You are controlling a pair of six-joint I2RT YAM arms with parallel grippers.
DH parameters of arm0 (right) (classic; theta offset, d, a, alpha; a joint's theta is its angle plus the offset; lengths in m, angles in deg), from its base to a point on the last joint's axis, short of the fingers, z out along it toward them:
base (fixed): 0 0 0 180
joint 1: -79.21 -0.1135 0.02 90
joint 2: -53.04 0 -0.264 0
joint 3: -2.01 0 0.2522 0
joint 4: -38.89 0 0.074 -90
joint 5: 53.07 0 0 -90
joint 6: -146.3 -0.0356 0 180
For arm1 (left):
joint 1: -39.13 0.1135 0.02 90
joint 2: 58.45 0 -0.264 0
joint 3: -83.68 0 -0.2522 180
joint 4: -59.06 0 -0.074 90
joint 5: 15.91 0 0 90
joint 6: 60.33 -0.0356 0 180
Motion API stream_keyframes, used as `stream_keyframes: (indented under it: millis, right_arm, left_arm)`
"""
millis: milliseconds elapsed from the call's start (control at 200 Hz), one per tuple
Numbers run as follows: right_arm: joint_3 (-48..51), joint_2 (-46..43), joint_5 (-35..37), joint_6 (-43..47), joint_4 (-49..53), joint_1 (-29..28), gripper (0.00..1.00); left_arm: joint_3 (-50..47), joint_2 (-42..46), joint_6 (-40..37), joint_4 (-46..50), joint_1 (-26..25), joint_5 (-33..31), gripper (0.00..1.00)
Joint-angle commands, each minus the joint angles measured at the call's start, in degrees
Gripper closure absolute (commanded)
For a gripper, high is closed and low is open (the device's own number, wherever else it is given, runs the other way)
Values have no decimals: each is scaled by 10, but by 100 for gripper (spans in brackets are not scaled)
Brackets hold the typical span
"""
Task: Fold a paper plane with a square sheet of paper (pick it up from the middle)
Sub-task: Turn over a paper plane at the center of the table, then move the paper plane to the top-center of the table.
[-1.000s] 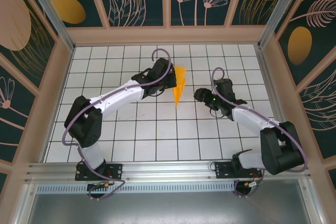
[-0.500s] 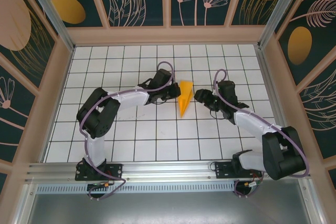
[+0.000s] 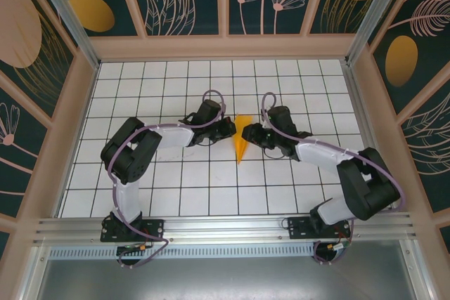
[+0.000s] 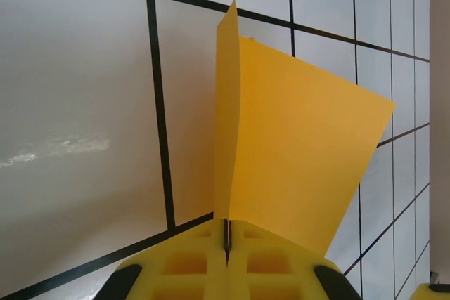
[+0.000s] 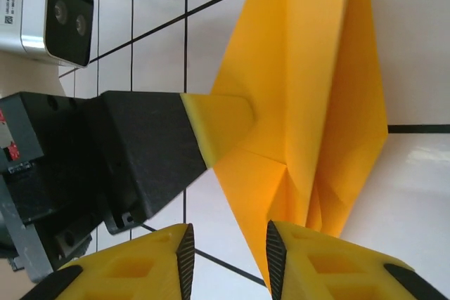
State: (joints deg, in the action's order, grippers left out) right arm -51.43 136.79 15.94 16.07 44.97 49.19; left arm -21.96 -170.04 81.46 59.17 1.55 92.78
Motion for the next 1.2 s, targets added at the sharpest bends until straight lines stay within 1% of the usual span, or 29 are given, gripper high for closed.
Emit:
stream_keyframes:
  millis: [0, 235, 495, 520, 706, 841, 1006, 1196]
  right_arm:
    - [-22, 21, 27, 3, 12, -7, 65]
    - [-31, 37, 32, 4, 20, -8, 66]
    - [-46, 68, 16, 10, 21, -10, 65]
    - [-47, 69, 16, 11, 23, -20, 65]
    - [-50, 77, 15, 13, 29, -23, 65]
    - [-53, 86, 19, 14, 38, -24, 63]
    - [-58, 95, 32, 17, 54, -28, 57]
    - [-55, 106, 19, 15, 49, -35, 51]
  left_arm:
    - [-12, -6, 8, -24, 5, 2, 100]
    - [-25, -7, 10, -23, 7, -5, 100]
    - [-27, -6, 10, -24, 8, -2, 100]
    - [-26, -6, 9, -24, 8, -2, 100]
    - [-25, -8, 10, -23, 8, -1, 100]
    - [-24, -9, 10, -20, 8, -2, 100]
    - [-24, -13, 11, -17, 8, -4, 100]
    - [-23, -16, 12, -17, 8, -3, 100]
